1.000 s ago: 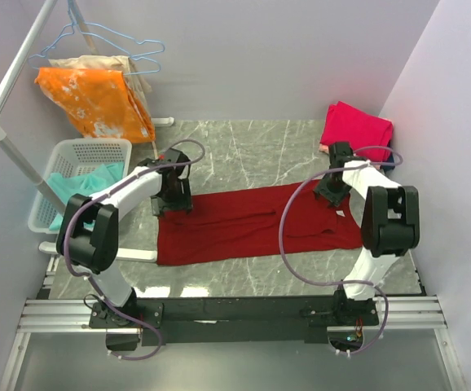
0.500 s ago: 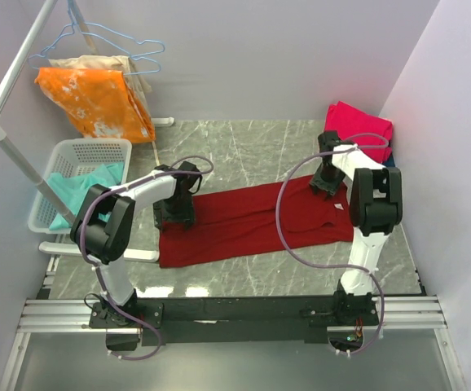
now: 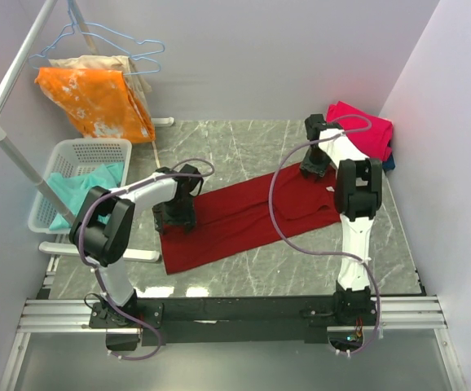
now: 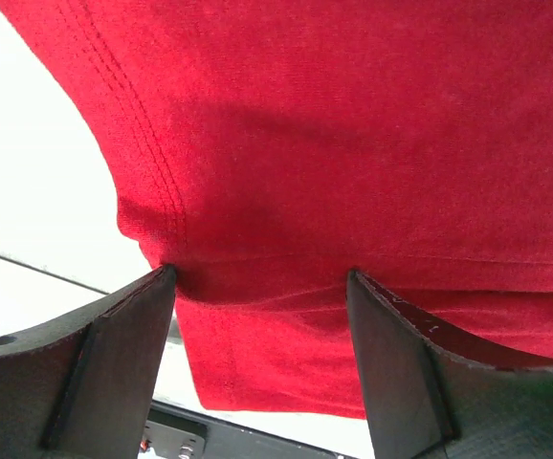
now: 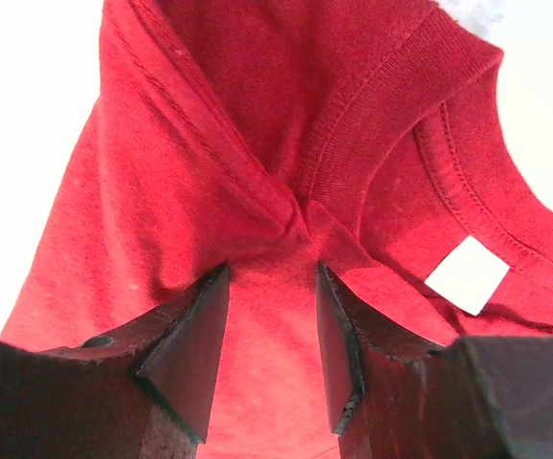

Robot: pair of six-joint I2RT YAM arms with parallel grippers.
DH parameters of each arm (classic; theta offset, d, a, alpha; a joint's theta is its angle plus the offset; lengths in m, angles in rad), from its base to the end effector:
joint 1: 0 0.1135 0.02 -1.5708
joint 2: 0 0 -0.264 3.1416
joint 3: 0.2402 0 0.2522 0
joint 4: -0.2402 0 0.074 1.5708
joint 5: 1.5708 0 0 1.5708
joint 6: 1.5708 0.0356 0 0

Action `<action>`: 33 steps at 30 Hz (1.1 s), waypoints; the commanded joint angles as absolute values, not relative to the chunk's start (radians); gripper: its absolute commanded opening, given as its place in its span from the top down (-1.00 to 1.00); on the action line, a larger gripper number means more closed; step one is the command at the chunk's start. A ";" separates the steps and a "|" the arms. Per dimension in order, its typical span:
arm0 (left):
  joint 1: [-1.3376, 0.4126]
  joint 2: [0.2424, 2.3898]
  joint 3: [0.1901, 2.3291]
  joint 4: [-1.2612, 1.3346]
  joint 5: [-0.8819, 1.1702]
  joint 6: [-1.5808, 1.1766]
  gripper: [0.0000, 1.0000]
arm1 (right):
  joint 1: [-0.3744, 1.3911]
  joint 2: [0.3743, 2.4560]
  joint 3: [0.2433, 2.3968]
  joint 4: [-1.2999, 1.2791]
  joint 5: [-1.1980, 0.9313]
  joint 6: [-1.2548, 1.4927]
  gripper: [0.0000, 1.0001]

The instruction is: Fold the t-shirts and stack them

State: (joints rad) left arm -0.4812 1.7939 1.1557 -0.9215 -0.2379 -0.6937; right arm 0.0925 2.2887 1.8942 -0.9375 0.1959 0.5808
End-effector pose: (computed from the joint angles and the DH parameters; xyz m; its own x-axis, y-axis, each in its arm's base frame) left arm 0.2805 -0.1370 0.1646 -0.9677 -0.1957 -0.1592 -0.2227 0.9592 0.1741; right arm 0.4673 0.0364 0.1678 -0.8334 0.4632 -0.3015 0.4934 0.8693 -0.0283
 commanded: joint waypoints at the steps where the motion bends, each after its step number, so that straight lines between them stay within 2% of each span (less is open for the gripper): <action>1: -0.514 1.795 1.104 -0.980 -0.216 -0.715 -0.56 | 0.106 2.347 2.005 -0.977 0.207 0.575 0.03; 14: -0.667 1.789 1.066 -1.008 -0.112 -0.664 -0.56 | 0.106 2.470 2.244 -0.985 0.097 0.577 0.11; 21: -0.773 1.783 1.037 -1.002 -0.009 -0.641 -0.55 | 0.107 2.476 2.249 -0.904 -0.040 0.563 0.24; 26: -0.828 1.758 1.086 -1.026 -0.044 -0.649 -0.54 | 0.107 2.433 2.253 -0.842 -0.097 0.557 0.31; 30: -0.828 1.704 1.239 -1.077 -0.138 -0.663 -0.54 | 0.104 2.292 2.192 -0.784 -0.062 0.572 0.23; 33: -0.830 1.695 1.425 -1.109 -0.204 -0.657 -0.56 | 0.095 2.122 2.096 -0.718 -0.031 0.578 0.03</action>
